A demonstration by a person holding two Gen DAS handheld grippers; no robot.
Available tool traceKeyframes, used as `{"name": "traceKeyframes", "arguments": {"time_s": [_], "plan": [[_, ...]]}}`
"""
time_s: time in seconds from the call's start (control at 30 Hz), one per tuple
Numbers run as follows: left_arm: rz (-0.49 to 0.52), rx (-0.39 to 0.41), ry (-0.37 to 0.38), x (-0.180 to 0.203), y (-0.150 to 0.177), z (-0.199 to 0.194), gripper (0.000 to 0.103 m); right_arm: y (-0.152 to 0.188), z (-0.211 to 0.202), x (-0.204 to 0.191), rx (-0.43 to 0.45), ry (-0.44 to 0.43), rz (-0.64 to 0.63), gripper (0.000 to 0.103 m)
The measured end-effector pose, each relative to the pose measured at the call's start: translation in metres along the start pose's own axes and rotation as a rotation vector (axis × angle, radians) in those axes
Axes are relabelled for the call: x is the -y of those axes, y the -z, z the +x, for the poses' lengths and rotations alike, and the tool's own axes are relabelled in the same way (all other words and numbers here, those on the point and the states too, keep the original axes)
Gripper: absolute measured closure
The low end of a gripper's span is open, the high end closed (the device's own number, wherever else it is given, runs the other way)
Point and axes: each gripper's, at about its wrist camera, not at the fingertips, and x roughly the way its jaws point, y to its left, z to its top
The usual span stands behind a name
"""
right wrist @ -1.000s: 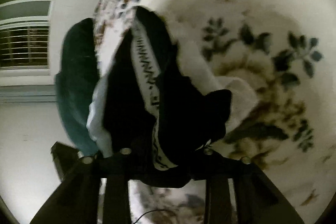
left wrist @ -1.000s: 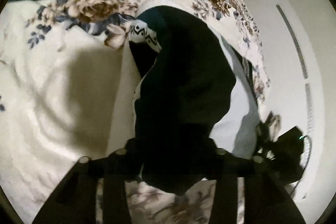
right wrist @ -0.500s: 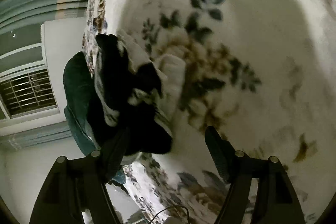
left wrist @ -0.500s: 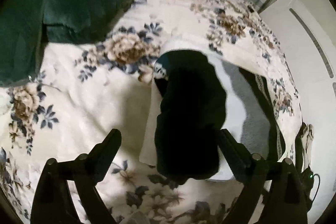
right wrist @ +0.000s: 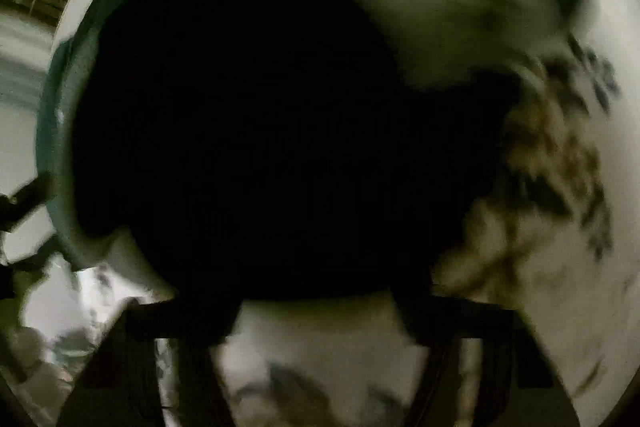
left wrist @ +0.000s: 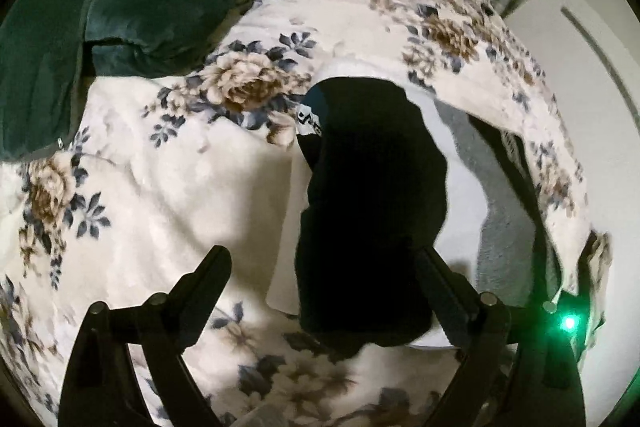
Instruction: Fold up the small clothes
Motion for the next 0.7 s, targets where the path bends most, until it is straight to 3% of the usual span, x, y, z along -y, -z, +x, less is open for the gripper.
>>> {"name": "traceKeyframes", "arguments": {"time_s": [0.07,0.17,0.27,0.33,0.43,0.47,0.57,0.6,0.67,0.7], "plan": [[0.027,-0.024,-0.021,0.002,0.002,0.009,0.009,0.0,0.006,0.008,-0.025,0.069,0.01,0.078],[0.042,-0.045,-0.029,0.001,0.007,0.017,0.009,0.008,-0.011,0.036,-0.089,0.043,0.071,0.079],[0.03,-0.052,-0.005,-0.002,0.009,0.017,0.009,0.017,-0.052,0.077,-0.103,-0.074,0.227,0.063],[0.021,-0.059,0.009,-0.002,0.008,0.015,0.009,0.016,-0.084,0.106,-0.027,-0.198,0.369,0.042],[0.012,-0.059,0.039,0.002,0.006,0.01,0.009,-0.001,-0.118,0.137,0.107,-0.394,0.563,0.021],[0.013,-0.059,0.05,0.006,0.004,0.008,0.009,-0.014,-0.119,0.141,0.119,-0.459,0.601,0.02],[0.033,-0.058,0.04,0.016,0.0,0.009,0.009,-0.038,-0.097,0.13,0.048,-0.504,0.605,0.02],[0.045,-0.064,0.031,0.02,-0.001,0.011,0.009,-0.047,-0.088,0.124,0.012,-0.469,0.578,0.024],[0.068,-0.075,0.006,0.024,-0.002,0.016,0.009,-0.051,-0.086,0.108,-0.003,-0.382,0.498,0.073],[0.076,-0.085,0.002,0.024,-0.001,0.018,0.009,-0.05,-0.094,0.101,-0.001,-0.311,0.458,0.091]]}}
